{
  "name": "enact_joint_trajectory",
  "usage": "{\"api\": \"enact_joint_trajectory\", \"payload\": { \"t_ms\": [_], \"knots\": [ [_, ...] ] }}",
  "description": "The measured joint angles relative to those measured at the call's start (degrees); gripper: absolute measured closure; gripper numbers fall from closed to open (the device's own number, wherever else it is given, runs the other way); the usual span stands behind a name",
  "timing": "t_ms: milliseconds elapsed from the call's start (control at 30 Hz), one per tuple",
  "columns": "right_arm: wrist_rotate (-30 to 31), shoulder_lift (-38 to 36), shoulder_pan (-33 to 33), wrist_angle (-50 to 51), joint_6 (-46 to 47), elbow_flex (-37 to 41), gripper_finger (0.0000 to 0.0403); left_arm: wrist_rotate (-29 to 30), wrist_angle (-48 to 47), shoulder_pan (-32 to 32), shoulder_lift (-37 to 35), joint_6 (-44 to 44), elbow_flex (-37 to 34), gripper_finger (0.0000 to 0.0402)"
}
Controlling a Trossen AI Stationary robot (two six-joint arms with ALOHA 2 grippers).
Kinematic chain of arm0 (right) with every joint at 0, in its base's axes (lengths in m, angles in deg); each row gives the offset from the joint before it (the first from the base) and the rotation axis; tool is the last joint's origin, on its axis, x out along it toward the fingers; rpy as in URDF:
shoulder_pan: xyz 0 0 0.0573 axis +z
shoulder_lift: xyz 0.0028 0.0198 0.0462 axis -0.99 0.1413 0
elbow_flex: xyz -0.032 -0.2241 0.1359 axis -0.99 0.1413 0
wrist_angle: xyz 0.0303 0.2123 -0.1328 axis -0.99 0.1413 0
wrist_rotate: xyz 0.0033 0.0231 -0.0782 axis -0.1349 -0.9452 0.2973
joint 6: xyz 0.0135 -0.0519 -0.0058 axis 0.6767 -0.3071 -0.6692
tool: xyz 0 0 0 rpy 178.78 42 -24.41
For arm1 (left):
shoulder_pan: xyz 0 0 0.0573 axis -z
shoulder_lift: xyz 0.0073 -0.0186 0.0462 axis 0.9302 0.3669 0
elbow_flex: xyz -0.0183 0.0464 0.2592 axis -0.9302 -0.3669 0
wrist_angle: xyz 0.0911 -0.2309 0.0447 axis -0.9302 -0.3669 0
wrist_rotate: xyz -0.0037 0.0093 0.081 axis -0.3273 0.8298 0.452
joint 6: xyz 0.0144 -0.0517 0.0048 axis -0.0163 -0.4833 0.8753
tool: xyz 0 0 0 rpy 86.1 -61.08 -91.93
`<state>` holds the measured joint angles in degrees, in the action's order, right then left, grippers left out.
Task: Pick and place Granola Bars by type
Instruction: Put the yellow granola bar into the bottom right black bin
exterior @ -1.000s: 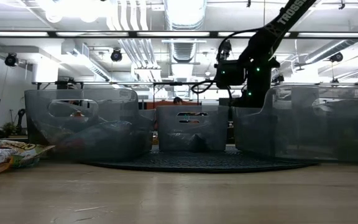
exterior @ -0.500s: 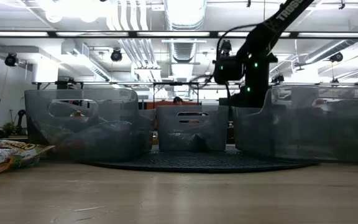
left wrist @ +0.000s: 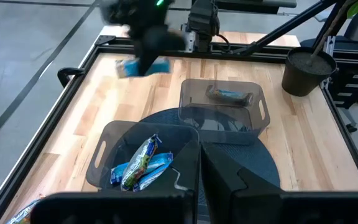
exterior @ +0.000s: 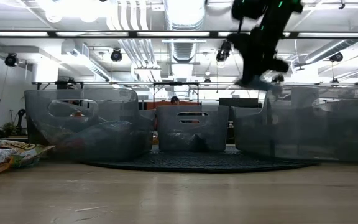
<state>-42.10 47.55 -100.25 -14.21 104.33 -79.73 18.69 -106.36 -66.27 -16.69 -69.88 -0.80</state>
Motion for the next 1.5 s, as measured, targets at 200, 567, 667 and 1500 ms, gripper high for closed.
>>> {"api": "enact_joint_trajectory", "payload": {
  "t_ms": [200,567,667,1500],
  "knots": [
    [-0.64,-6.98,11.05,0.28,4.23,0.05,0.0375,0.0,0.0,0.0,0.0,0.0,-0.01,0.0402],
    [1.5,-3.27,24.75,0.48,7.68,0.49,0.0375,0.0,0.02,-0.13,0.0,0.04,0.01,0.0402],
    [1.51,-0.07,26.23,0.46,6.5,0.5,0.0375,0.0,0.02,-0.13,0.0,0.04,0.0,0.0402],
    [-0.44,4.35,26.77,2.43,6.92,0.49,0.0212,0.0,0.0,-0.13,0.0,-0.11,0.01,0.0402]
  ]
}}
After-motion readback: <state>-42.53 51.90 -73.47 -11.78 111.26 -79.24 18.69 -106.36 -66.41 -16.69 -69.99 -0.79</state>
